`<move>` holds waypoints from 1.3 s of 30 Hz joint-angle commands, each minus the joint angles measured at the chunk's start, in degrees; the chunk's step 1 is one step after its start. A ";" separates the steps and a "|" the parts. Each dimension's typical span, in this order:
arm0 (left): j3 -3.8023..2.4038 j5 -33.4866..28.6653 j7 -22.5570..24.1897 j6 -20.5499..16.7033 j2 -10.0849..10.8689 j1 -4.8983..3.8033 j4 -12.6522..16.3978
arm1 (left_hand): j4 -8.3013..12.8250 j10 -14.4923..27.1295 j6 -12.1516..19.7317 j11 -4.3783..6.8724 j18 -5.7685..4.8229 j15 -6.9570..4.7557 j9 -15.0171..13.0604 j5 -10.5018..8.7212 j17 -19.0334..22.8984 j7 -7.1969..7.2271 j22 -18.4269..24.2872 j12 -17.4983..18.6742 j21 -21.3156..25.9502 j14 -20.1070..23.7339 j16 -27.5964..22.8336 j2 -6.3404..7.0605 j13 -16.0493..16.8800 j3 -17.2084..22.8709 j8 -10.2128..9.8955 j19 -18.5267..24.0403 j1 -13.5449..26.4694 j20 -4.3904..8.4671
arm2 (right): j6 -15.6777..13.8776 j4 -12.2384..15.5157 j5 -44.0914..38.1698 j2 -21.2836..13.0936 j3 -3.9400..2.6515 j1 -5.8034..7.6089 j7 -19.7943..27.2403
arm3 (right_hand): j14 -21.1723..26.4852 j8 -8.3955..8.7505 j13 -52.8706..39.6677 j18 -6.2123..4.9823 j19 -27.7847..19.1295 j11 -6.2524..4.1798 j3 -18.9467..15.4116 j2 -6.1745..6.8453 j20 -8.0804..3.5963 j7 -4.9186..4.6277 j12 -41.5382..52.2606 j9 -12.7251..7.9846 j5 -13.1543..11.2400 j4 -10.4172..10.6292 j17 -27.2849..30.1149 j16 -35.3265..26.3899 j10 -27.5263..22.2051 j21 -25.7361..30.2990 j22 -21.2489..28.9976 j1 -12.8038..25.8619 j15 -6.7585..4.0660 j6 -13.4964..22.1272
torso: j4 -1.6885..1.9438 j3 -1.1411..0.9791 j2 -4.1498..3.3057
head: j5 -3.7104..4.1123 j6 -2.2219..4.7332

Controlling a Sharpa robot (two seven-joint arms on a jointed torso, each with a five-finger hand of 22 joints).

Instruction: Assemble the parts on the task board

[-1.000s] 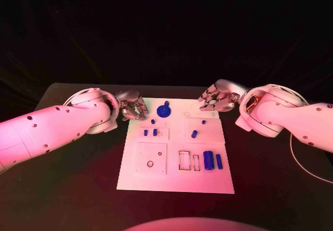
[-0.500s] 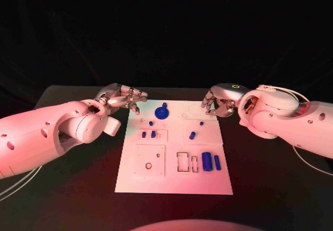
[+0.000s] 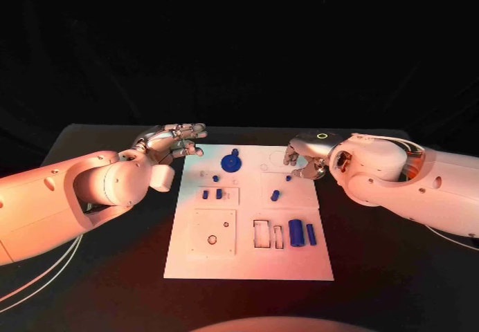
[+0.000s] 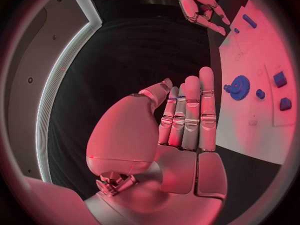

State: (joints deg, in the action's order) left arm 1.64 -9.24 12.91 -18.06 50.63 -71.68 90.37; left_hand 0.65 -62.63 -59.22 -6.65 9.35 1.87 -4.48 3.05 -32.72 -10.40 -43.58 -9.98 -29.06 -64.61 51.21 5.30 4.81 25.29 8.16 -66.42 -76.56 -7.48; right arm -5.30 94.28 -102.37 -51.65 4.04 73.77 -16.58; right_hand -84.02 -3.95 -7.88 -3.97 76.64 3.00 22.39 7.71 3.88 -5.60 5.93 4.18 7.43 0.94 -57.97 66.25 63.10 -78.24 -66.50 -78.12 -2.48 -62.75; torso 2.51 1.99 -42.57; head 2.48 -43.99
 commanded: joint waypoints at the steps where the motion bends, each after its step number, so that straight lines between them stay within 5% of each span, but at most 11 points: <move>1: -0.04 -3.68 2.68 1.09 0.23 0.00 0.83 | 0.09 0.43 0.35 0.06 1.10 -0.03 0.05 -0.17 0.16 0.03 0.16 -0.43 0.36 0.48 -0.28 -0.56 0.13 -0.38 0.50 0.12 -0.41 0.03 | 2.89 -0.36 -3.27 0.41 0.04 -0.60 -0.49 | -0.69 0.38 0.18 -1.00 0.01 -0.25 0.32 0.35 -0.31 0.11 -0.28 -0.09 -0.41 0.00 0.09 -0.24 -0.13 0.22 0.09 0.05 -0.45 0.21 | -0.05 0.04 -0.08 | -0.03 -0.03; 18: -0.04 -2.84 3.23 2.02 0.78 0.01 2.13 | 0.31 0.54 0.26 0.08 1.11 -0.06 0.03 -0.17 0.37 0.03 0.40 -0.85 0.59 0.53 -0.22 -0.55 0.18 -0.80 0.81 0.00 -0.57 0.06 | 3.60 -1.79 -2.75 1.75 0.16 -1.80 0.56 | -0.69 0.32 0.67 -1.01 0.00 -0.21 0.82 0.12 -0.35 0.01 -0.39 -0.10 -0.41 0.00 0.27 -0.45 0.01 0.33 0.20 0.02 -0.48 0.27 | -0.12 -0.11 -0.01 | -0.18 -0.43; 39: -0.04 -1.55 3.67 1.33 0.71 0.01 2.08 | 0.60 0.66 0.32 0.10 1.11 -0.09 0.05 -0.17 0.55 0.02 0.58 -1.22 0.73 0.52 -0.11 -0.60 0.22 -1.08 1.01 -0.18 -0.89 0.10 | 4.91 -2.81 -1.39 3.04 0.17 -2.67 1.90 | -1.12 -0.31 2.80 -0.82 0.79 -0.06 3.73 -2.08 -0.42 -0.34 -0.21 0.45 -0.75 -0.47 -0.38 -0.11 3.16 -0.02 -0.63 -0.25 -0.53 -2.30 | -0.08 -0.12 0.00 | -0.33 -0.68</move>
State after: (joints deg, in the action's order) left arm 1.63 -11.40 15.39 -17.21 51.40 -71.66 92.35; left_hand 1.21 -62.44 -59.23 -6.44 9.34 1.68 -4.49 3.05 -32.25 -10.40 -43.08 -10.99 -28.52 -64.41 51.21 4.82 4.96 24.43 8.83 -66.43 -77.04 -7.48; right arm -2.20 91.48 -103.85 -48.79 4.12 71.31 -15.62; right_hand -84.02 -3.95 -5.11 -3.97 77.05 2.97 25.81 6.08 3.49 -6.06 5.71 4.59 6.98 0.38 -58.30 66.02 65.78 -78.24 -67.08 -78.51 -2.47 -64.70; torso 2.42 1.87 -42.58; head 2.10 -44.69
